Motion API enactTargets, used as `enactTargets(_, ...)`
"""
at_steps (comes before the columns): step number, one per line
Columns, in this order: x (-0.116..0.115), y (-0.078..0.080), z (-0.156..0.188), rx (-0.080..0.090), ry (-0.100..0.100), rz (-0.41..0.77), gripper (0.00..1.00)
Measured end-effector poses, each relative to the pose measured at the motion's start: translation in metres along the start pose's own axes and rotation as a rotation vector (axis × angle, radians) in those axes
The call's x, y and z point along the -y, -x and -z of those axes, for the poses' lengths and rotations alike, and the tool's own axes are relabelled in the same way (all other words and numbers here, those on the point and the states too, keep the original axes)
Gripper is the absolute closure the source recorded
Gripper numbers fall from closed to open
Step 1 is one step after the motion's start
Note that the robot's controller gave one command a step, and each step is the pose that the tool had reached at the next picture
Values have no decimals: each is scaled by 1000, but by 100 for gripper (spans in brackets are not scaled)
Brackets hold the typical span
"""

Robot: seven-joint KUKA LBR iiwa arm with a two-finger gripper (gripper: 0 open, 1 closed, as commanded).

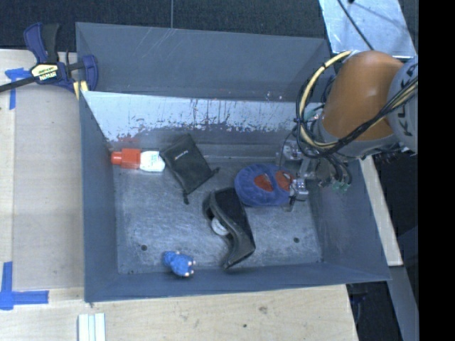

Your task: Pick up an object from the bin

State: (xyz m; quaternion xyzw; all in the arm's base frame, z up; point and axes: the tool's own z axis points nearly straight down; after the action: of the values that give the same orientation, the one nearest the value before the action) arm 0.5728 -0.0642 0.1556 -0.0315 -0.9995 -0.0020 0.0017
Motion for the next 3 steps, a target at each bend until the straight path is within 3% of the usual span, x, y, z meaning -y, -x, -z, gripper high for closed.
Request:
enactTargets(1, -55, 47, -27, 8, -1, -24, 0)
enactTargets(2, -57, 51, -45, 3, -5, -24, 0)
enactTargets(3, -53, 48, -86, -2, -3, -108, 0)
